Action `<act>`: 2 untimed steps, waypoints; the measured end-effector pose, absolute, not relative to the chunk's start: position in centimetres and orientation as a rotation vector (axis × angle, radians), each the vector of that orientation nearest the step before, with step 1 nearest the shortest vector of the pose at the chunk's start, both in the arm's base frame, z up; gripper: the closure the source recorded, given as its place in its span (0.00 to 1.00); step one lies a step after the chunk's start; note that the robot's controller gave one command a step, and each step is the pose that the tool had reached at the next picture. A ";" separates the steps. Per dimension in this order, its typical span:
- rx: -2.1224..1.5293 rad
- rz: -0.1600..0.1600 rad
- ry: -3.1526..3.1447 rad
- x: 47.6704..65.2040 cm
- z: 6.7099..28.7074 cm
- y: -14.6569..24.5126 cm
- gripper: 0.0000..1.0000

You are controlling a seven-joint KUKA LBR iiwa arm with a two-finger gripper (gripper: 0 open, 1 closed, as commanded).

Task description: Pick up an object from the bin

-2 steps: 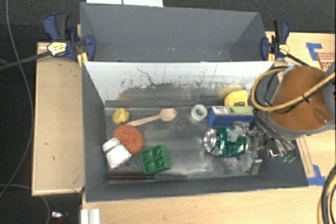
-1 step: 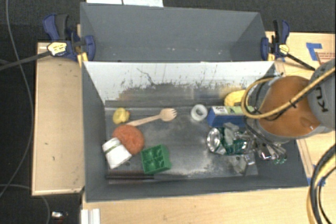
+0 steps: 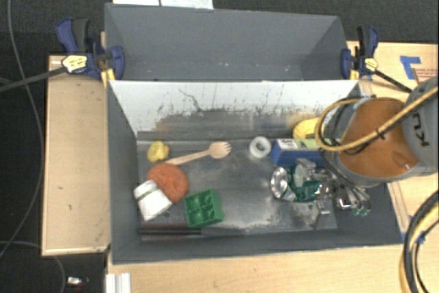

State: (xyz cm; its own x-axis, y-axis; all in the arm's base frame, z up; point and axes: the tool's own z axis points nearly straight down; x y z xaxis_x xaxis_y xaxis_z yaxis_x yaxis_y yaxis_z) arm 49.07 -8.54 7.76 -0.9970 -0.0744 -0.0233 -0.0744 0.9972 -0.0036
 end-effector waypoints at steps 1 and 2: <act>-0.300 -0.011 3.096 50.2 7.4 -9.2 0.00; -0.109 -0.005 3.105 50.7 7.6 -9.0 1.00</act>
Offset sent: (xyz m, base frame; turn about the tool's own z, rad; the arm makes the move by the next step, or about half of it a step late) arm 0.0129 -0.0048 -0.0057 0.0077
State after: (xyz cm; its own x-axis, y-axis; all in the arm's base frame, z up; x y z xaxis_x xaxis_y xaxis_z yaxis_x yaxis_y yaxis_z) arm 50.69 -9.03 7.62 -0.9970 -0.0700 -0.0343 -0.0699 0.9975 -0.0043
